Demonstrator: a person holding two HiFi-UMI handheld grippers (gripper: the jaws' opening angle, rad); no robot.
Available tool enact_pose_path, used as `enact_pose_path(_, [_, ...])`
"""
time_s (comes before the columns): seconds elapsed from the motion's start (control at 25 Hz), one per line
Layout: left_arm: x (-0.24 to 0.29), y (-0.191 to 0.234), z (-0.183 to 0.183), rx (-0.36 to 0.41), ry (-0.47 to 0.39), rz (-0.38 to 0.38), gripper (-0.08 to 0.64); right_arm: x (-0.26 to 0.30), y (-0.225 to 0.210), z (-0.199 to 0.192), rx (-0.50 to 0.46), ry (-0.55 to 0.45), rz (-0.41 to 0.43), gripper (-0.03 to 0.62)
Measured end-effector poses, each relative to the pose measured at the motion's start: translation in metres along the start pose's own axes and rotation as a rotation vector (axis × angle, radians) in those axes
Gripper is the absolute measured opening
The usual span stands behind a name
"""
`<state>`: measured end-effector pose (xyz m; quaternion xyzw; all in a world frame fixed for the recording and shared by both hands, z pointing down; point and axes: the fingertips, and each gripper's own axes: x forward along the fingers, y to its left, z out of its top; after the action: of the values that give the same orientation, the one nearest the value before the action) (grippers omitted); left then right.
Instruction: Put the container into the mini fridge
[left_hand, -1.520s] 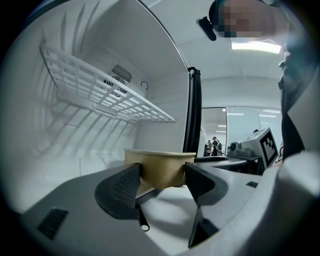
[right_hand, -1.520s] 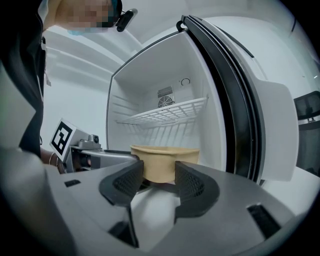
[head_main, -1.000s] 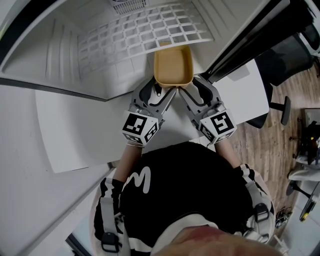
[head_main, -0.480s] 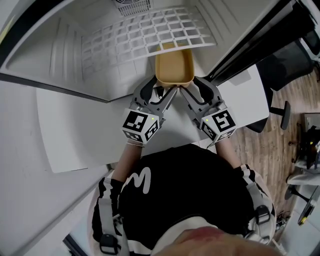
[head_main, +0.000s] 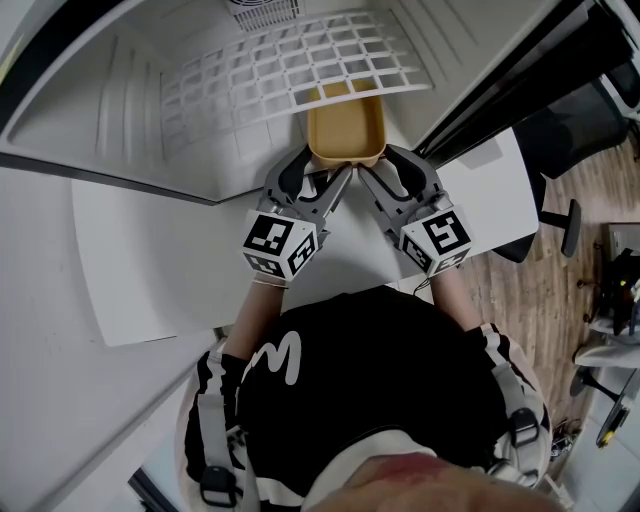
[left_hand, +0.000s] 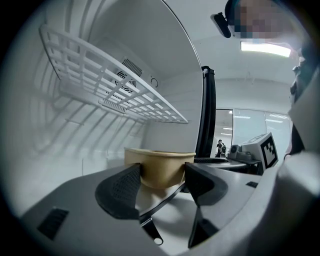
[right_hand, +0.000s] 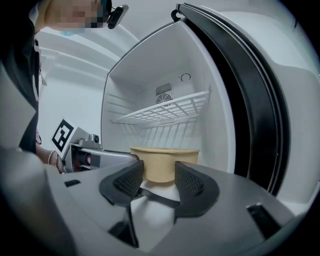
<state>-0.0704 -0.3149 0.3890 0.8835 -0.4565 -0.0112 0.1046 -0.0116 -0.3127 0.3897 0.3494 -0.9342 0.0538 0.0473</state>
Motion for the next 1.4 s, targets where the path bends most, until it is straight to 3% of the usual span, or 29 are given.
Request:
enact_pose_path(0.96, [0.011, 0.012, 0.002, -0.045, 0.053, 0.082, 0.273, 0.013, -0.012, 0.002, 0.004, 0.012, -0.044, 0.187])
enact_pose_path(1.4, [0.015, 0.014, -0.001, -0.054, 0.091, 0.103, 0.244, 0.016, -0.023, -0.005, 0.018, 0.042, -0.107, 0.152])
